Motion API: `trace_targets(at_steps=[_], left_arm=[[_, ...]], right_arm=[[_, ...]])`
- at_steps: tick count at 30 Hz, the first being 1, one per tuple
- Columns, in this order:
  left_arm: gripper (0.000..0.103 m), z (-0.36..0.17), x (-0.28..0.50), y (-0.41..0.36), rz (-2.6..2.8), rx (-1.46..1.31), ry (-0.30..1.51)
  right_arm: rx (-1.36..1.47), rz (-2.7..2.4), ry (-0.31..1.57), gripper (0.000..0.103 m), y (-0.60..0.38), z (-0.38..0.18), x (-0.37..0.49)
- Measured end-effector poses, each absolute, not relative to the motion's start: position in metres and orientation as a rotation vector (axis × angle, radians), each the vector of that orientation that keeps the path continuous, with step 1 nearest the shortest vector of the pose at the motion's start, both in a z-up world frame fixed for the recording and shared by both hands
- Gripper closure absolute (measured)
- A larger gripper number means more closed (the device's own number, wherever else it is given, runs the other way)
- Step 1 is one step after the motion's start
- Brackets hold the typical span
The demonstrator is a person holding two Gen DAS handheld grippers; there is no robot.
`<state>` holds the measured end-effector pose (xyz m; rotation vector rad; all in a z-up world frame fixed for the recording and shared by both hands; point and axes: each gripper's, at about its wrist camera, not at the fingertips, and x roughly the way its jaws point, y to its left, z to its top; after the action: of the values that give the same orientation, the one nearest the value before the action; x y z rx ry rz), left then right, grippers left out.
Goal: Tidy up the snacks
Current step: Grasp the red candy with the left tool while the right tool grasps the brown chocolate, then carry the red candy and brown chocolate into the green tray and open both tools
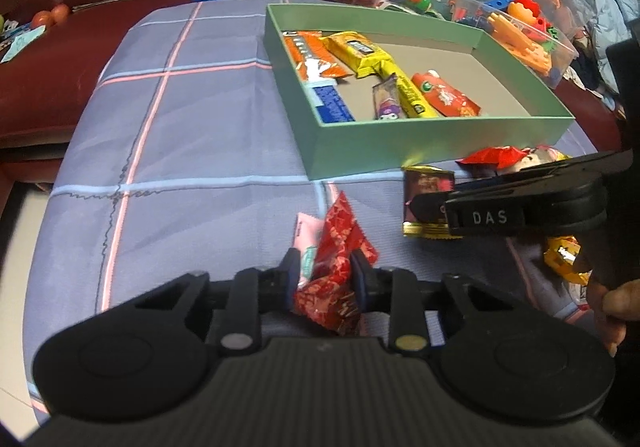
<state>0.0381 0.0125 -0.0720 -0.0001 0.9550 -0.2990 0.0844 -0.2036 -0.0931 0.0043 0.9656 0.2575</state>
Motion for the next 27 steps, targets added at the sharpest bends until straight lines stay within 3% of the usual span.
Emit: trace_targets(at_steps=[18, 27], left_arm=[[0.081, -0.062, 0.032, -0.011, -0.405, 0.02, 0.971], [0.075, -0.083, 0.034, -0.019, -0.424, 0.064, 1.05]], right_arm=[[0.12, 0.318, 0.955, 0.094, -0.231, -0.087, 0.067], [0.158, 0.303, 0.978, 0.095, -0.25, -0.092, 0.062]])
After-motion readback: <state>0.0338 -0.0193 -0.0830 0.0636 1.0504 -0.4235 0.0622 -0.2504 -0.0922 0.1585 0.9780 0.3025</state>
